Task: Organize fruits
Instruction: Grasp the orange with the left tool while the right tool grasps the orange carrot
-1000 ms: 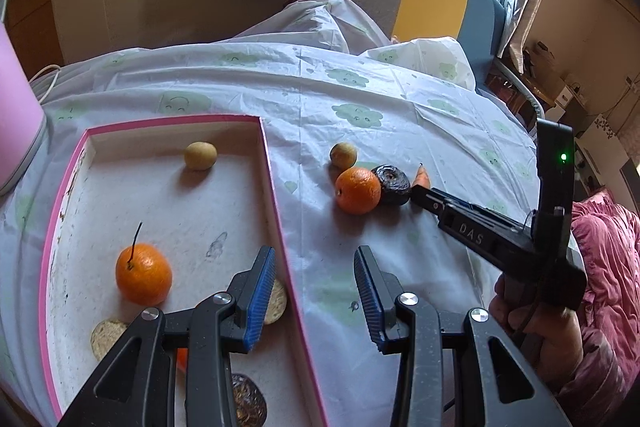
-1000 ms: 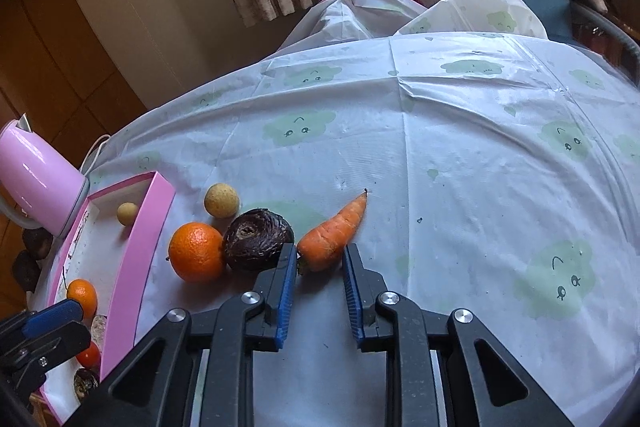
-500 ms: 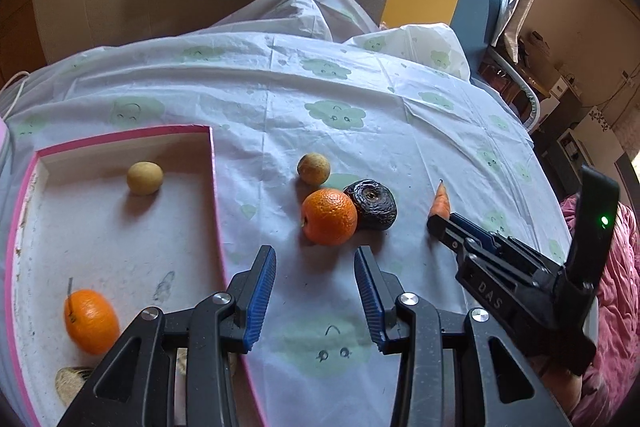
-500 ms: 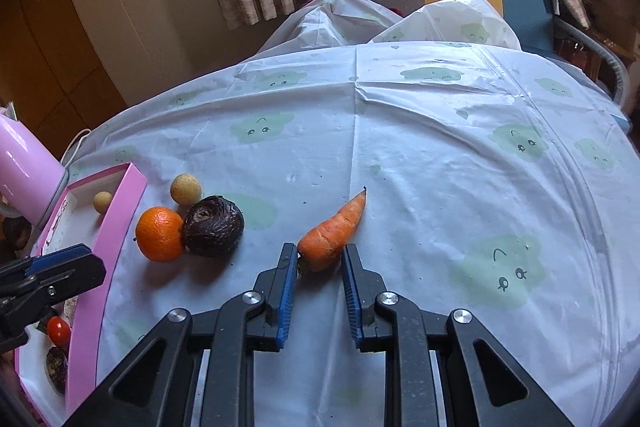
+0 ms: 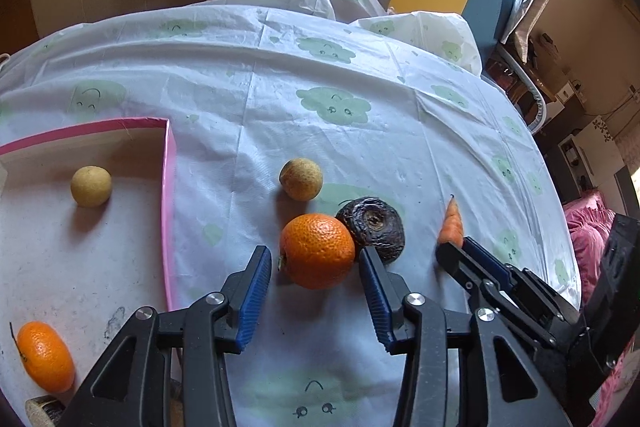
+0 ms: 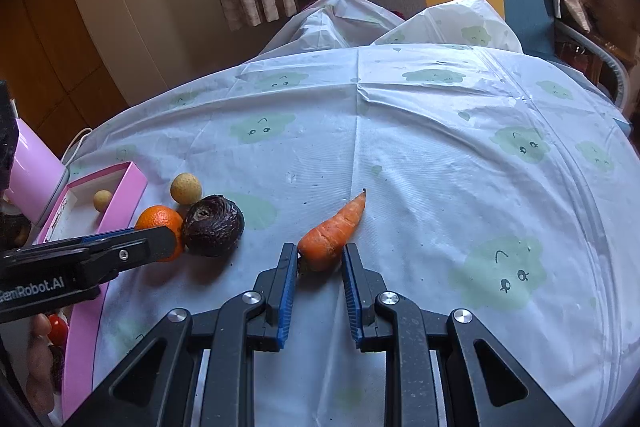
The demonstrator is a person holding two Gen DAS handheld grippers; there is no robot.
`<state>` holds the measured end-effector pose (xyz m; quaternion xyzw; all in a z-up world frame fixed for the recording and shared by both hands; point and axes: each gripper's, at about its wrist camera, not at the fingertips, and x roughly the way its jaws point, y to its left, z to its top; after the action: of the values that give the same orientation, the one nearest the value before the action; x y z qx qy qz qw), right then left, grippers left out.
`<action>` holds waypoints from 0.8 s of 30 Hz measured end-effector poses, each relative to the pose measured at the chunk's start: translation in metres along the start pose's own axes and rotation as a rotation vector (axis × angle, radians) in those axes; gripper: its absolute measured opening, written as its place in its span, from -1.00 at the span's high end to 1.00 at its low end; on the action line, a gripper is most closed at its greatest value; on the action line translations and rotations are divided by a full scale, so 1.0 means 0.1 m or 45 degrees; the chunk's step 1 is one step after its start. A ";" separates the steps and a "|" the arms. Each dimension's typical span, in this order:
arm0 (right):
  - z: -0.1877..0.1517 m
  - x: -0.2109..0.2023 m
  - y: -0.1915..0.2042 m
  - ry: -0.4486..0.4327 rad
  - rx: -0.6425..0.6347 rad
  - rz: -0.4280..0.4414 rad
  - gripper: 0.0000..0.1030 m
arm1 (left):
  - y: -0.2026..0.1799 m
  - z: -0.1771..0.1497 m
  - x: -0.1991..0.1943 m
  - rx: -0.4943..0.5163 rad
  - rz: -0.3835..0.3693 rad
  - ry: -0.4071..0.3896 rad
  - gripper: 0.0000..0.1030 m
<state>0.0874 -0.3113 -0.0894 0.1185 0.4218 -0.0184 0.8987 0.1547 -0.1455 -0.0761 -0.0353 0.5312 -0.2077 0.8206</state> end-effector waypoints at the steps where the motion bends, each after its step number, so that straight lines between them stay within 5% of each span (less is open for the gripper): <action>1: 0.00 0.00 0.00 0.000 0.000 0.000 0.56 | 0.01 -0.01 0.00 0.004 0.008 -0.015 0.21; 24: -0.11 -0.10 0.11 0.015 -0.051 -0.019 0.58 | -0.06 -0.28 -0.47 0.092 0.057 -0.119 0.29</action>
<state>0.0741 -0.2985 -0.0860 0.0974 0.4282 -0.0159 0.8983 0.1116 -0.1284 -0.0464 -0.0034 0.4850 -0.2066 0.8498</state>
